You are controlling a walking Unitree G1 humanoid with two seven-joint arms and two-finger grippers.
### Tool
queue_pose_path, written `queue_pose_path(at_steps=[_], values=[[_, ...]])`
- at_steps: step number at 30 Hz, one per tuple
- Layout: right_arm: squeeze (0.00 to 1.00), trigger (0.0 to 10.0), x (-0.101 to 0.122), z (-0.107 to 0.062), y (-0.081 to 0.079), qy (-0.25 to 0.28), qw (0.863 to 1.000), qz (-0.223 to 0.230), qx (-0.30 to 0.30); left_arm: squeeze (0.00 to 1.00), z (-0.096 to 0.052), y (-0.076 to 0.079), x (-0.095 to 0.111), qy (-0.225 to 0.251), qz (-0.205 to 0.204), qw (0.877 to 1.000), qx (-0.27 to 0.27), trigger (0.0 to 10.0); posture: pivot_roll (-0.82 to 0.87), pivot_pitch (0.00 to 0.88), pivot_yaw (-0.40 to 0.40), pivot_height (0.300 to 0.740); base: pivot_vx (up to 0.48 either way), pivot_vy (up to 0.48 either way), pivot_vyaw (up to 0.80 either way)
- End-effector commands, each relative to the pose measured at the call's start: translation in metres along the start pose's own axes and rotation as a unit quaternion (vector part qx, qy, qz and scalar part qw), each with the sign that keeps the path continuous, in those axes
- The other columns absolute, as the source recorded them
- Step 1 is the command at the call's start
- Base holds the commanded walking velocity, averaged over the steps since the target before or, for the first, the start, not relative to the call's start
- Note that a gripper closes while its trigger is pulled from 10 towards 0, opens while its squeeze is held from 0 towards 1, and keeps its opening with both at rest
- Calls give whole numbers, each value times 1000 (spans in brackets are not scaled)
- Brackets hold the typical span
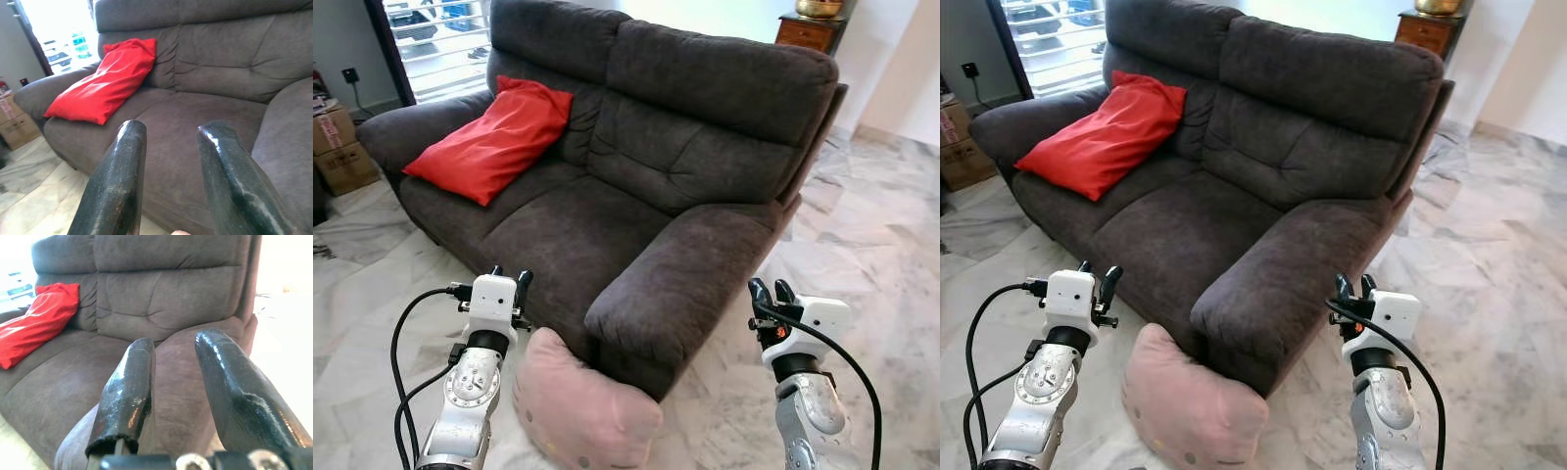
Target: Move the pillow to the sofa from floor
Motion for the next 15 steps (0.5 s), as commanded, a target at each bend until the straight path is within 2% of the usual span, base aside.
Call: queue_pose_path(at_steps=[1,15], values=[[0,10000,5,0,2,9,1000,-4,-2,0,0,0,0,-3,-1,1000,2,10000,-4,0,-51,671,0,0,0],[0,10000,6,1,1,7,1000,-2,4,0,0,0,0,-4,-2,1000,4,10000,-5,0,-52,671,0,0,0]])
Point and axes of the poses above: a point about 5 cm out from each wrist's last joint towards the gripper, its own z axis pointing out of the wrist towards the gripper, its own x axis along the axis of the wrist's last joint, y = z × x, the point moved 2 cm from there along z, pointing out of the wrist towards the gripper, and after that the axes turned 1 degree about -z, right-handed, at the moved point
